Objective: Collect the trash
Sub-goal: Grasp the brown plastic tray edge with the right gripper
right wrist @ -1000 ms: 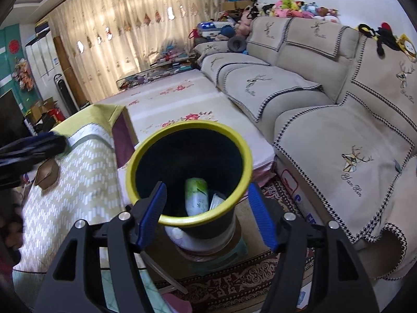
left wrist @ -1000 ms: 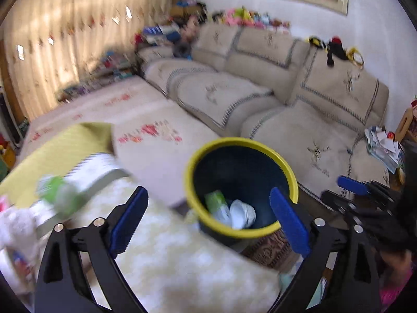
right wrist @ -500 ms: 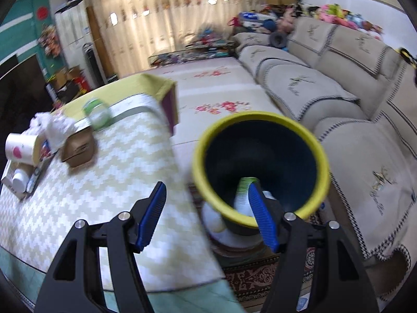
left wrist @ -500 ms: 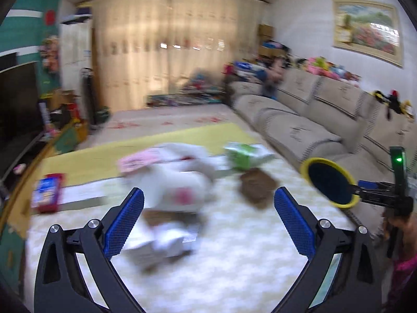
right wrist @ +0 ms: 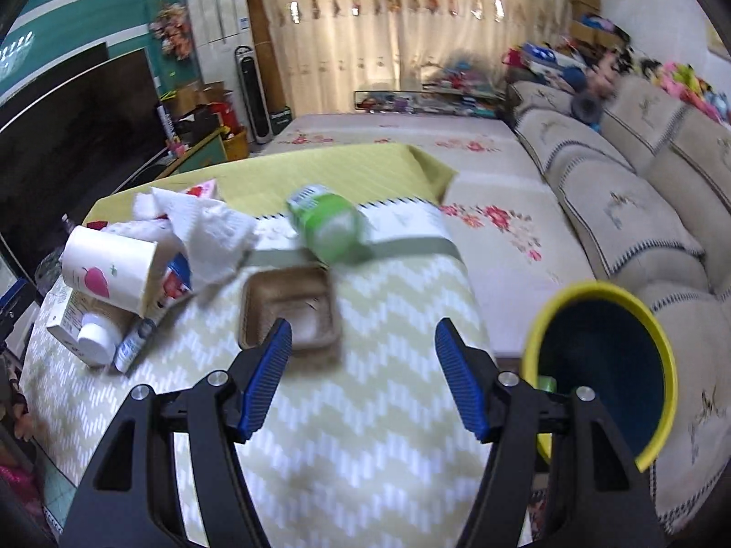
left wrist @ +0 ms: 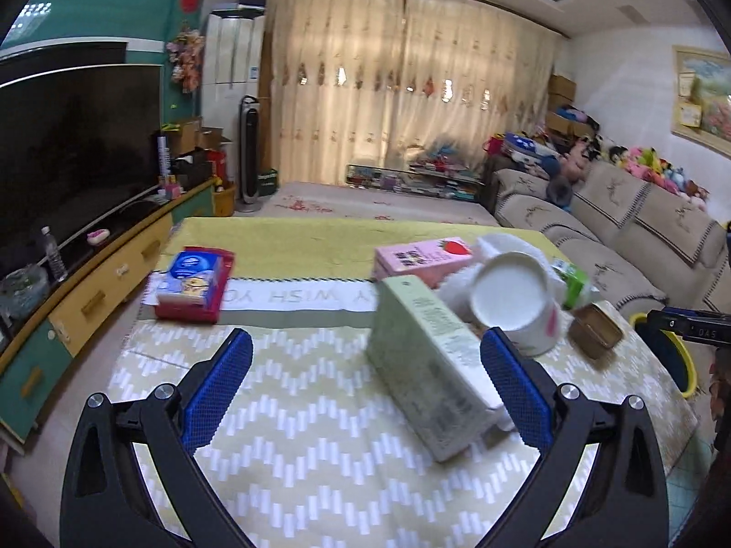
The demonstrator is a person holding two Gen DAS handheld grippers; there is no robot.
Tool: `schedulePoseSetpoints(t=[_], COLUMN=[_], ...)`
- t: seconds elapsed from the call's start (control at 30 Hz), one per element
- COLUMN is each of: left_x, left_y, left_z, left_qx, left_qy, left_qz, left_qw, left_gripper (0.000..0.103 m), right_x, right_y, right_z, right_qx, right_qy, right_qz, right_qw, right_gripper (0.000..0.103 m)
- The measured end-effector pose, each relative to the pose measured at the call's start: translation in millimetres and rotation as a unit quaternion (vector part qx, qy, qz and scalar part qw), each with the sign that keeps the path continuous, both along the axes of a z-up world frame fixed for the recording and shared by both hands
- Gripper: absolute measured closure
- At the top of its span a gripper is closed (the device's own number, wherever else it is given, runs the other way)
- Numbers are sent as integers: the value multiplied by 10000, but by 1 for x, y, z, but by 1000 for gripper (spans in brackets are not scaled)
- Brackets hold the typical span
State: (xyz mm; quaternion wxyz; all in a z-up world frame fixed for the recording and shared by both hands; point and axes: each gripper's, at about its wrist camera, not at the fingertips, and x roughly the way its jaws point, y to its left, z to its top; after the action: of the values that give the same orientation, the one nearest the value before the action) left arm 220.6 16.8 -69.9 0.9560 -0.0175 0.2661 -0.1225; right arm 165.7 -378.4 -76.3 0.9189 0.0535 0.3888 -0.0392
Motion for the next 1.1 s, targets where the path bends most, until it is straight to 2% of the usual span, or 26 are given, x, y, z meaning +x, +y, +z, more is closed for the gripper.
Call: schedulePoseSetpoints(t=[0.13,0.33,0.43,0.5,0.57,0.63,0.83,1.1], left_x=[5,6,3,2,0,-4,-15,-16], left_y=[7,5,-5,-12,-19,-27,-45,-49], left_z=[-6,-9,-11,-11,-12,-12,-10,-11], left_qx=[-115,-117,4,136,275,426,699,486], left_qy=[45,60,86,88,70,14,-160,-71], left_qz=[102,50,-51,-110,-167,-226,-401,-624], left_qw=[9999,9999,10000,9998,9995,9988,9966,9968], left_gripper=[5,5,5,5,5,5,5,5], right_x=[32,60,65,69,68,68,58,31], right_y=[-1,1,5,7,6,7,7,-14], right_z=[-14,-40,-45,-49,-51,-52,-47,-38], right_qx=[31,237,201,216,232,226,263,441], right_qy=[218,696,735,759,772,770,606,427], right_qz=[-48,197,227,219,219,210,199,-24], right_qw=[9997,9971,9968,9966,9965,9965,9976,9981], right_gripper=[42,63,67,74,87,94,98,98])
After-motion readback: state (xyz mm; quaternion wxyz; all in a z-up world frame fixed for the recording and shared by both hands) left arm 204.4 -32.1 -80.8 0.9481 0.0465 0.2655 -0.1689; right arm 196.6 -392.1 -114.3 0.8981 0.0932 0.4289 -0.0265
